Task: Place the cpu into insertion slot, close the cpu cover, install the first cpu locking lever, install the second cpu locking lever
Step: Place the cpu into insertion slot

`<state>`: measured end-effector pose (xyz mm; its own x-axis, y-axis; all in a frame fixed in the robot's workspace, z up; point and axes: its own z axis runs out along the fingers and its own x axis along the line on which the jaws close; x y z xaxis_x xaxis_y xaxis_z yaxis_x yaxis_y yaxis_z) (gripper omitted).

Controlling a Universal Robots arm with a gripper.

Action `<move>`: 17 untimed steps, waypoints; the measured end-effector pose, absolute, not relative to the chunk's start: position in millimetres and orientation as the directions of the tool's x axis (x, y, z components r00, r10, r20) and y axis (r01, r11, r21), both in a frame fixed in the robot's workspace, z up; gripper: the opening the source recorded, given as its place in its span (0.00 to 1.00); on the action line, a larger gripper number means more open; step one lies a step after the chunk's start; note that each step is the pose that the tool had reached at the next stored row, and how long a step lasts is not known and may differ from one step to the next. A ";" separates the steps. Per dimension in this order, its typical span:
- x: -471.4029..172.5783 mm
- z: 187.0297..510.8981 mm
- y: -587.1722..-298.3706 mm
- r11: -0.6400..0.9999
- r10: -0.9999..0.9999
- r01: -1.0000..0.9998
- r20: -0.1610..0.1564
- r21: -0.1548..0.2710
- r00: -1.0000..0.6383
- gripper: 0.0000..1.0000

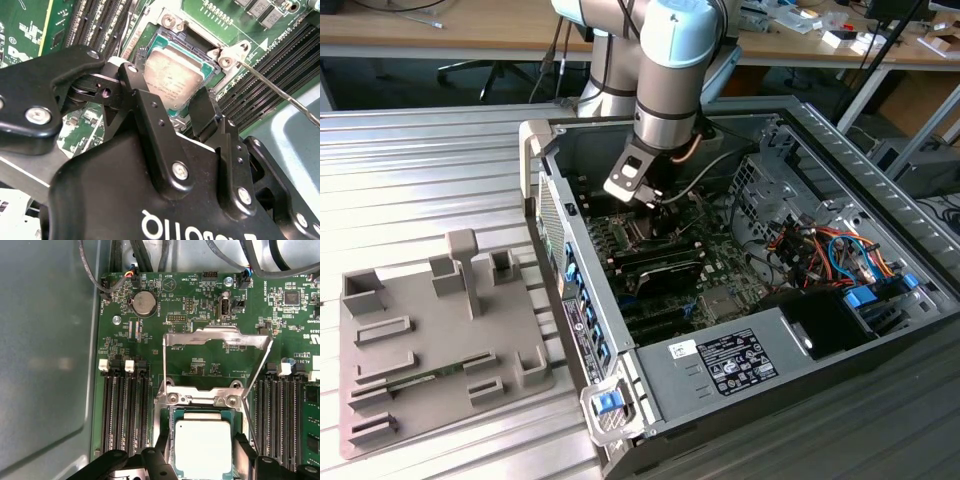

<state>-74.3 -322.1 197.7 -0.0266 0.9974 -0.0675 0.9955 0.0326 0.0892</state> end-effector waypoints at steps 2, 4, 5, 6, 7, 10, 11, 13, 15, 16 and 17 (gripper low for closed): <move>-75.7 197.7 -322.1 0.031 0.997 0.995 -0.066 0.090 -0.025 0.62; -78.1 197.7 -322.1 0.030 0.998 0.995 -0.064 0.090 -0.025 0.62; -78.5 197.8 -322.1 0.030 0.998 0.996 -0.062 0.090 -0.025 0.62; -78.5 197.7 -322.0 0.030 0.998 0.995 -0.061 0.090 -0.025 0.62; -78.2 197.7 -322.0 0.030 0.998 0.995 -0.060 0.090 -0.025 0.62; -72.4 197.8 -322.8 0.033 0.998 0.996 -0.060 0.087 -0.028 0.62; -72.1 197.7 -322.8 0.034 0.998 0.996 -0.060 0.087 -0.029 0.62; -72.0 197.8 -322.7 0.034 0.998 0.996 -0.060 0.087 -0.028 0.62; -72.4 198.4 -322.8 0.033 0.998 0.996 -0.059 0.087 -0.027 0.62; -72.8 199.0 -322.9 0.032 0.998 0.996 -0.059 0.088 -0.027 0.62; -72.8 199.1 -323.4 0.032 0.998 0.996 -0.059 0.088 -0.027 0.62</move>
